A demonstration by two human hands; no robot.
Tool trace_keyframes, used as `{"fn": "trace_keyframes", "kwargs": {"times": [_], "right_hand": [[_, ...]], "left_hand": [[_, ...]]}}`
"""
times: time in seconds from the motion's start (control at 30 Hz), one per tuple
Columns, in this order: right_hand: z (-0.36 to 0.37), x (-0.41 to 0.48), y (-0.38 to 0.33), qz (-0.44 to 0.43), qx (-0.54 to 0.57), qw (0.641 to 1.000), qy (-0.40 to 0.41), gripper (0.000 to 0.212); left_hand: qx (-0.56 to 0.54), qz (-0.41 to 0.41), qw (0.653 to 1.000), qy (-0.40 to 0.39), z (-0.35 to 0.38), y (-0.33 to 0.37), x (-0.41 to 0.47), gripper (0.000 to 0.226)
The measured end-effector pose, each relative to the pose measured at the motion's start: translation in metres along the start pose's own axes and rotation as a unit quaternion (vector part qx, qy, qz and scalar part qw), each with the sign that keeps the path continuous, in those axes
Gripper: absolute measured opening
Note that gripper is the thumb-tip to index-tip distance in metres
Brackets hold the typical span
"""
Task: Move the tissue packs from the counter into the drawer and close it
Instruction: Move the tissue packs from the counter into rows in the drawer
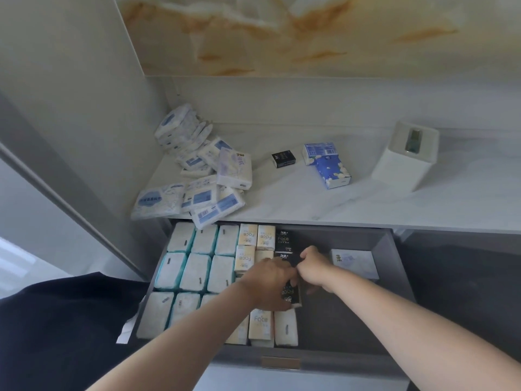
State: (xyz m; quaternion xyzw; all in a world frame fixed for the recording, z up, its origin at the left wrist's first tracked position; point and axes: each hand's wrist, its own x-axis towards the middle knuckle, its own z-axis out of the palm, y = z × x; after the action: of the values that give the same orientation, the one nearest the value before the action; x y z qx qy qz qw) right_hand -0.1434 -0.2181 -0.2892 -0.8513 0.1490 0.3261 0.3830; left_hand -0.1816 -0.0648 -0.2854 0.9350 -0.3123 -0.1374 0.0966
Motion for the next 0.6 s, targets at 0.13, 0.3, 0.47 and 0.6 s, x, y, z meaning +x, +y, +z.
{"fn": "trace_keyframes", "kwargs": {"times": [0.13,0.3,0.47,0.6], "right_hand": [[-0.001,-0.007,-0.004,-0.011,0.011,0.999,-0.037,0.061],[-0.004,-0.007,-0.003,-0.023,-0.041,0.997,-0.057,0.065],[-0.022,-0.002,-0.011,-0.056,-0.202,0.978,0.004,0.044],[-0.045,0.000,-0.044,-0.157,-0.274,0.945,0.092,0.022]], "left_hand": [[0.117,0.022,0.993,0.006,0.011,-0.009,0.006,0.041],[0.065,-0.013,0.998,0.002,0.007,-0.020,0.003,0.046],[-0.087,-0.060,0.992,0.073,-0.019,-0.032,0.010,0.022],[-0.143,-0.108,0.975,0.135,-0.055,-0.045,0.028,0.016]]}}
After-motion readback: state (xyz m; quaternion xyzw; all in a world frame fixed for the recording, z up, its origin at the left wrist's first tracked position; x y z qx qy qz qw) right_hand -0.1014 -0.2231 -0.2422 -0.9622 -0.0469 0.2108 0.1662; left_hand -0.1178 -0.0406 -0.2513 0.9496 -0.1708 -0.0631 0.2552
